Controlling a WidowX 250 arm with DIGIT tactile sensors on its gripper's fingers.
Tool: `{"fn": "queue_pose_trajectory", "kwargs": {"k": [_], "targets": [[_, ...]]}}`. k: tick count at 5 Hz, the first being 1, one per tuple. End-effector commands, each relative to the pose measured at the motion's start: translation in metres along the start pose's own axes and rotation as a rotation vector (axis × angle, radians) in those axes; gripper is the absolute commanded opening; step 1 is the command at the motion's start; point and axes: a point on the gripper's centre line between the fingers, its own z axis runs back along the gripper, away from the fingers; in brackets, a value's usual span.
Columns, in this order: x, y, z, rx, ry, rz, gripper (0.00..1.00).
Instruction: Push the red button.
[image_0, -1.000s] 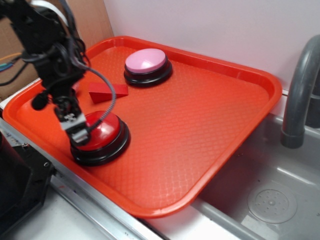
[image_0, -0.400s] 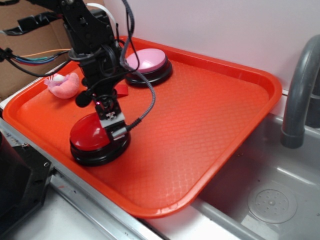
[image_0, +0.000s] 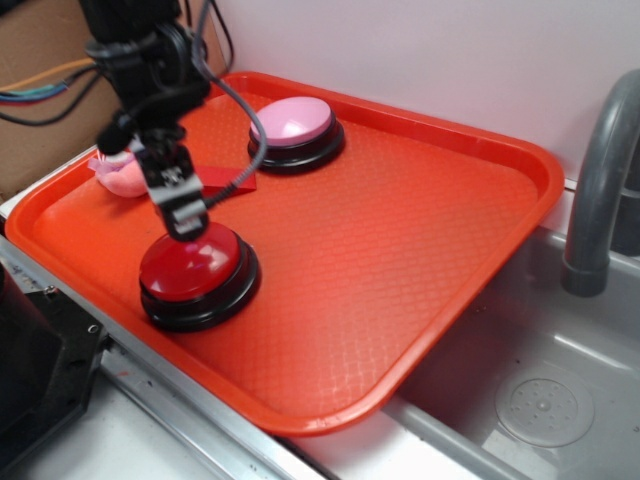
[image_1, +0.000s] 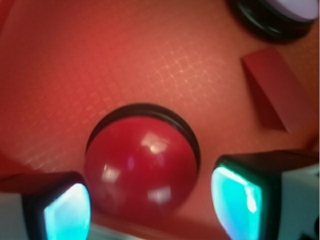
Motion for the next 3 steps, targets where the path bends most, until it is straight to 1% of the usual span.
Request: {"fn": "queue_pose_trajectory", "kwargs": {"k": [1,2,3], "targets": [[-0.006,-0.001,0.046,0.037,-0.027,0.037,1.00],[-0.009,-0.002,0.059,0.030,0.010,0.066,1.00],[-0.008,-0.002,0.063,0.001,0.034,0.090,1.00]]}}
